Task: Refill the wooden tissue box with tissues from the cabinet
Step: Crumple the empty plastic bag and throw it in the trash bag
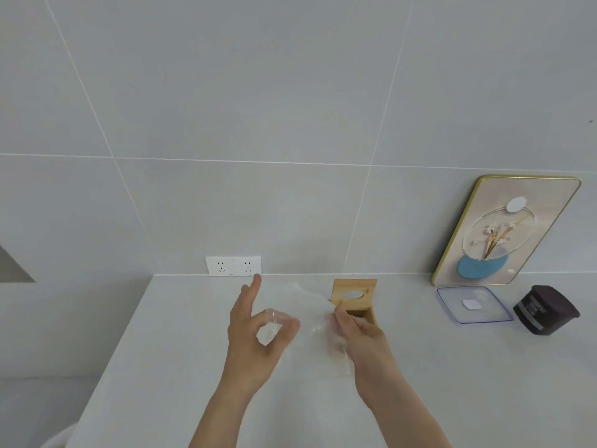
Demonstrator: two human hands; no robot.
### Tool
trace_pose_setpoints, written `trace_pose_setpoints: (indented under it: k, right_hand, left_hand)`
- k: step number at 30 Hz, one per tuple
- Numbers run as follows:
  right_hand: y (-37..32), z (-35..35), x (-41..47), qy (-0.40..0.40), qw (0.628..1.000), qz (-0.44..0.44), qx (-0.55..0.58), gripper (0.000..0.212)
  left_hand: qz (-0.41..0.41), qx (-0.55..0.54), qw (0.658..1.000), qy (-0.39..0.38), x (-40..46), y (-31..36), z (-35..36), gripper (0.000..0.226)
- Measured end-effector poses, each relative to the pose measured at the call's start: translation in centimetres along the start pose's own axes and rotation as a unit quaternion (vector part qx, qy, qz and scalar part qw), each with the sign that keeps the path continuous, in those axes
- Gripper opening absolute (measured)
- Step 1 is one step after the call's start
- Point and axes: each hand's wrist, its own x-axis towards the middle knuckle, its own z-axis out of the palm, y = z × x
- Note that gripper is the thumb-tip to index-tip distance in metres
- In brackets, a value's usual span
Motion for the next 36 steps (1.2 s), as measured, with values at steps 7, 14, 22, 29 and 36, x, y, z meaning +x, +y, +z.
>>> trace_pose_setpoints:
  k: [7,14,22,29,36]
  right_hand:
    - [-0.6,-3.9,1.1,-0.122,0.99,-0.066,0.03,0.058]
    - [-0.4,-4.7,1.4,-0.245,0.969,-0.046,0.005,0.045]
    - [0.6,-1.0,1.3,-0.117,0.993,-0.033,-0.011,0.029]
    - [2.5,5.6,-0.8,-0.181,0.982,0.014,-0.044,0.043]
    - [5.5,18.0,-3.6,-0.154,0.985,-0.027,-0.076,0.031]
  left_hand:
    - [-0.003,-0.003,1.0,0.009,-1.5,1.9,2.0,0.01]
    - [-0.142,-0.104,0.984,0.022,-3.0,3.5,2.5,0.034]
    - [-0.206,-0.123,0.968,0.067,-3.9,2.7,0.0,0.044]
    - [-0.223,-0.158,0.953,0.132,-4.4,-0.4,-5.9,0.044]
    - [-0.269,-0.2,0.924,0.184,-5.3,-6.9,-16.9,0.038]
